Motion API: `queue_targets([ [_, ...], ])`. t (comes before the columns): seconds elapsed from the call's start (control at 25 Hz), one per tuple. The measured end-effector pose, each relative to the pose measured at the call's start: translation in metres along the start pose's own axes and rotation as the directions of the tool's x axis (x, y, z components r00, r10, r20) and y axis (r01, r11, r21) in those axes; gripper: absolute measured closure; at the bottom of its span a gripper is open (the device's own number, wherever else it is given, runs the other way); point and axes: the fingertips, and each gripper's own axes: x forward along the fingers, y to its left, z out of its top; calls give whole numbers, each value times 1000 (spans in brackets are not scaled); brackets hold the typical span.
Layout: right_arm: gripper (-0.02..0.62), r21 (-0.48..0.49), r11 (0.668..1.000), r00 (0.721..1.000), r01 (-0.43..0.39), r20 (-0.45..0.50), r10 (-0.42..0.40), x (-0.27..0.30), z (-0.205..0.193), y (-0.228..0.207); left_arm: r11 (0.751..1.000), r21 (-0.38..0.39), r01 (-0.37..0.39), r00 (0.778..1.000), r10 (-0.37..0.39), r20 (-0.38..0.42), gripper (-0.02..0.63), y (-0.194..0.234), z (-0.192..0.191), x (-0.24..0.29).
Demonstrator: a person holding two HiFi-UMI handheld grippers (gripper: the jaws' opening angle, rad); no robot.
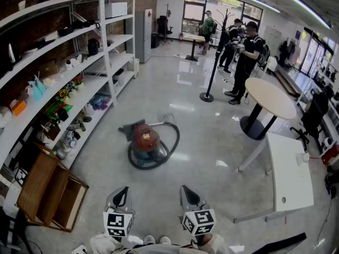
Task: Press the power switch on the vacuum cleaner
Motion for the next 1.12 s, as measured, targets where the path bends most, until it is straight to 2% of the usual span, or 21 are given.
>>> queue_targets([
  [1.12,595,10,999,999,-53,6,53,-13,-6,-18,999,3,-47,999,47,2,606,-26,0,-2],
])
